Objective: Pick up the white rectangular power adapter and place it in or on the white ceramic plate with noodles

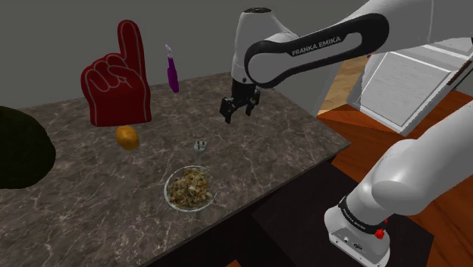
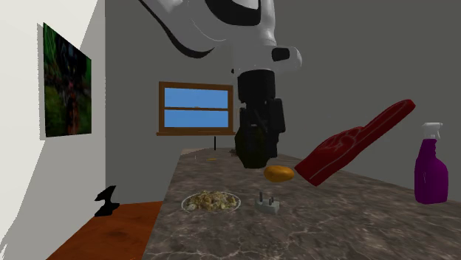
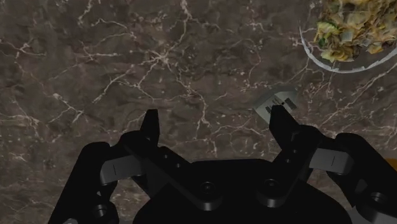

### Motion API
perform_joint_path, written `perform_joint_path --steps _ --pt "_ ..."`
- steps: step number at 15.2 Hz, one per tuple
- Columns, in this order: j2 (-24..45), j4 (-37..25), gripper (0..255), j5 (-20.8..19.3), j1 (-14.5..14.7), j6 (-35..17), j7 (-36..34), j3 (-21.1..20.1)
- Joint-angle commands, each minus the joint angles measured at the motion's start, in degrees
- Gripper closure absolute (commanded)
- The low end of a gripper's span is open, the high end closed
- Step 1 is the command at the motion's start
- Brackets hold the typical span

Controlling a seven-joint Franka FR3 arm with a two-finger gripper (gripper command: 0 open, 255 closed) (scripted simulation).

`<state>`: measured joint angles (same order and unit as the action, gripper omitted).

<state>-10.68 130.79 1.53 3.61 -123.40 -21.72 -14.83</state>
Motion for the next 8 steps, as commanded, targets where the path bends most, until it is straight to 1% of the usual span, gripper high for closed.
perform_joint_path --steps 1,5,8 --pt "4.35 -2.08 0 -1.16 0.27 -1.76 -2.27 -1.17" --pt "13.36 -7.12 0 -4.37 1.15 -4.50 -6.71 -2.67" --pt "20.24 -11.65 0 -7.10 2.36 -5.81 -9.97 -3.10"
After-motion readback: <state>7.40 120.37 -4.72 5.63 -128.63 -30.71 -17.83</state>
